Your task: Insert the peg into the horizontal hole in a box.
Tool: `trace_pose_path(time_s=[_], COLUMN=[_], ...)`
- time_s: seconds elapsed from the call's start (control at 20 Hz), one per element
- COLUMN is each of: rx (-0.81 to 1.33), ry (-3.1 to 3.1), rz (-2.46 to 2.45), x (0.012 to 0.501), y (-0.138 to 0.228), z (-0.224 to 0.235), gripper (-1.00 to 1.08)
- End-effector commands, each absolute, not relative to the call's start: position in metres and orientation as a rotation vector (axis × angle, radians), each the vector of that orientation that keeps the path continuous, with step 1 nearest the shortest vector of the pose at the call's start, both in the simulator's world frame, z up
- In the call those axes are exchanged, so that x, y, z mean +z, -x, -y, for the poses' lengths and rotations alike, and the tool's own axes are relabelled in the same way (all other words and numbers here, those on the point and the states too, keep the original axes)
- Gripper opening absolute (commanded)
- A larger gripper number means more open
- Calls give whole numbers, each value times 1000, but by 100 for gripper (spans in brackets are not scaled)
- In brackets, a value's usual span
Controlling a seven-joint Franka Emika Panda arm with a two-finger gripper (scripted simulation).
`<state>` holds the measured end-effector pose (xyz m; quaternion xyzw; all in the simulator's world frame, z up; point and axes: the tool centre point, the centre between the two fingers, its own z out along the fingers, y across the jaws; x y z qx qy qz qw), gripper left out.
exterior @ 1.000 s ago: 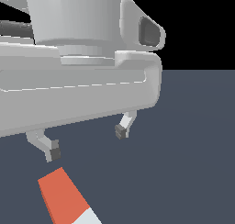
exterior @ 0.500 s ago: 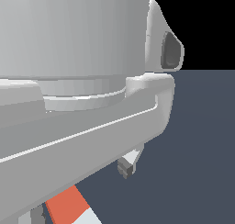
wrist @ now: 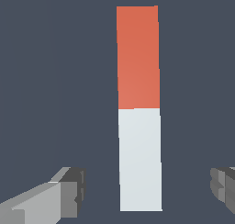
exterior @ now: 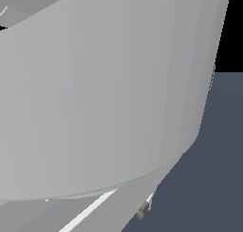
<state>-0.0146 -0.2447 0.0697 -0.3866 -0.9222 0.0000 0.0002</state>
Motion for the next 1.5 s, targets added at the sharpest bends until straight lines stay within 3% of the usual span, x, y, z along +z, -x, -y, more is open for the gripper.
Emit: trace_pose_path(time_s=[0.0, 1.1, 1.15, 1.45], rx=[0, 0, 0, 0], ry=[1193, 1186, 1186, 1186], rz=[2906, 2909, 2909, 2909], x=[68, 18, 18, 18], y=[12, 11, 11, 11], z=[248, 249, 249, 249], gripper=[100, 100, -100, -100])
